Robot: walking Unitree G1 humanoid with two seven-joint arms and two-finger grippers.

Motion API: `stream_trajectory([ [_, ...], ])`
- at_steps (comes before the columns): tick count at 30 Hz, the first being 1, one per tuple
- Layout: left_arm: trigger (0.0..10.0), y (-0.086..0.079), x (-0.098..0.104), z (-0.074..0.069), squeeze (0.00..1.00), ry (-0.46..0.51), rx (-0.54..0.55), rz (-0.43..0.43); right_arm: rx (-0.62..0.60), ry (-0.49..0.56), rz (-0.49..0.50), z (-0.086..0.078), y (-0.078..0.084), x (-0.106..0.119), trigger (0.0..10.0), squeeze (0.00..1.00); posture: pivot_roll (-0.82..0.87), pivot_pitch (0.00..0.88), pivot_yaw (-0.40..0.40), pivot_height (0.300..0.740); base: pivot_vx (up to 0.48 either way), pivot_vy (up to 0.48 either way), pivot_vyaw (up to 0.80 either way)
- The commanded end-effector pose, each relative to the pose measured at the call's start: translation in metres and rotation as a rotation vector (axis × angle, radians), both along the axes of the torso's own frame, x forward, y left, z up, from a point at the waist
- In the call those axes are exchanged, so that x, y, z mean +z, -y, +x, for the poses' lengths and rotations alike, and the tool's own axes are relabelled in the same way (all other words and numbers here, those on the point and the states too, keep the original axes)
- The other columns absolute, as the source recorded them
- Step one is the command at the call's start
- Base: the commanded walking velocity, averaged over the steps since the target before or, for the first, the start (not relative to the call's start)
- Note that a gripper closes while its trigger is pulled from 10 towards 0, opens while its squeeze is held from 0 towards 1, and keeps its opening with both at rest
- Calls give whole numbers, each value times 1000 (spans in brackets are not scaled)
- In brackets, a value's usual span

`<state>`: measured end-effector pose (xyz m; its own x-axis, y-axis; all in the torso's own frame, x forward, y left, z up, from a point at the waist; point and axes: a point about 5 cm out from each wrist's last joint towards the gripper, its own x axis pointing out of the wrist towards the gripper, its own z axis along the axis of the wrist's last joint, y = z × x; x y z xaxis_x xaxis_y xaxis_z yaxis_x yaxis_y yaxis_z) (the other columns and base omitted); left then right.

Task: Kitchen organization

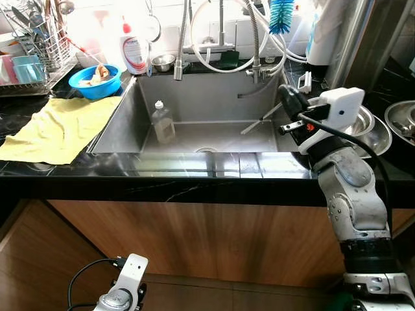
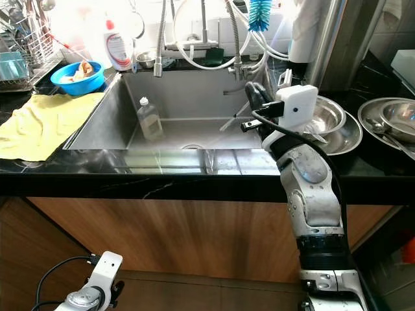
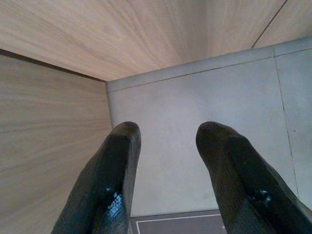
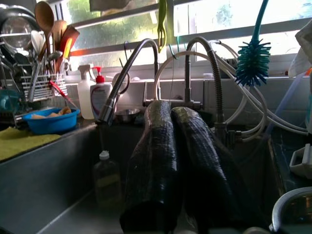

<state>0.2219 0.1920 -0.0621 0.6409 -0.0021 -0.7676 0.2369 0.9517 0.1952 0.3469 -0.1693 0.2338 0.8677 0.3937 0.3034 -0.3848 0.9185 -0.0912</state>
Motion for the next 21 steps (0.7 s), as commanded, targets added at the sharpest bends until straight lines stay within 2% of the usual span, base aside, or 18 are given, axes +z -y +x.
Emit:
stream_trajectory([
  [1, 10000, -7, -1, -2, 0, -8, 8, 20, 29, 20, -26, 4, -5, 6, 10000, 0, -140, 0, 89, 740, 0, 0, 0],
  [9, 10000, -7, -1, -3, 0, -9, 12, 20, 13, -62, -53, 23, 0, -11, 10000, 0, -129, 0, 81, 740, 0, 0, 0],
  [18, 10000, -8, 0, -3, 0, -7, 14, 22, -17, -82, -60, 35, 8, -14, 10000, 0, -124, 0, 80, 740, 0, 0, 0],
  [19, 10000, -8, -1, -3, 0, -6, 12, 23, -15, -80, -62, 35, 8, -15, 10000, 286, -124, 0, 80, 740, 0, 0, 0],
  [20, 10000, -8, 0, -2, 0, -6, 11, 23, -14, -81, -62, 36, 7, -15, 10000, 827, -124, 0, 80, 740, 0, 0, 0],
  [21, 10000, -8, 0, -2, 0, -6, 11, 23, -14, -81, -63, 36, 7, -15, 10000, 827, -124, 0, 80, 740, 0, 0, 0],
])
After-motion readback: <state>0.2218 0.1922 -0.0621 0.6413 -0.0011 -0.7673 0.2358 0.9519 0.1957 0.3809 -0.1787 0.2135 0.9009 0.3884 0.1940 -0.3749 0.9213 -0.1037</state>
